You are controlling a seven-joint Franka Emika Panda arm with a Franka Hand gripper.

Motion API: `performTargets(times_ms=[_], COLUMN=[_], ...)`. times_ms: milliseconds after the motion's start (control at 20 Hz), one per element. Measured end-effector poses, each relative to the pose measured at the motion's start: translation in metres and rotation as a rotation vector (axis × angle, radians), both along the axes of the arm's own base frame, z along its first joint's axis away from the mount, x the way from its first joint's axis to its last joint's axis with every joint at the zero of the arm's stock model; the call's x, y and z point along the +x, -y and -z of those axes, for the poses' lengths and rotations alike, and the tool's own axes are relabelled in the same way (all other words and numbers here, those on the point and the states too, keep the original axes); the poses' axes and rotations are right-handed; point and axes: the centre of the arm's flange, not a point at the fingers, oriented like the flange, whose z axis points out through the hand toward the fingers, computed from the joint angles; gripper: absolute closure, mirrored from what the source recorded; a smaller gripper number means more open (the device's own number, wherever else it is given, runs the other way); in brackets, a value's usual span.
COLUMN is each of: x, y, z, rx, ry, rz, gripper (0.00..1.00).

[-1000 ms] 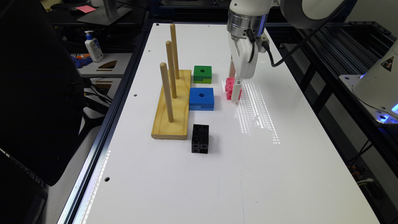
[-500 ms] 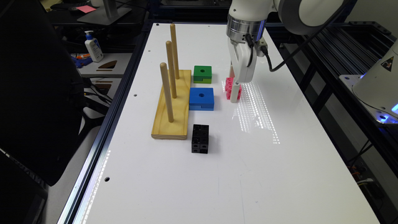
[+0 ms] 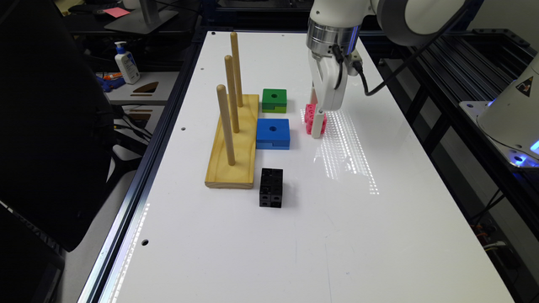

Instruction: Pick up pink block.

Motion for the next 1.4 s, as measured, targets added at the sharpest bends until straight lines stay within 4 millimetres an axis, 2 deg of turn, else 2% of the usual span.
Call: performTargets(times_ms=[400, 700, 800, 1050, 1400], x=[0.000, -0.003, -0.005, -0.005, -0.012], y=[0.001, 0.001, 0.001, 0.001, 0.000], z=[-0.046, -0.090, -0.098, -0.104, -0.144], rx=[-0.005, -0.009, -0.010, -0.010, -0.015], ry=[0.001, 0.001, -0.001, 0.007, 0.014], rz=[0.000, -0.001, -0.001, -0.001, -0.002], gripper=[1.00, 1.00, 1.00, 1.00, 1.00])
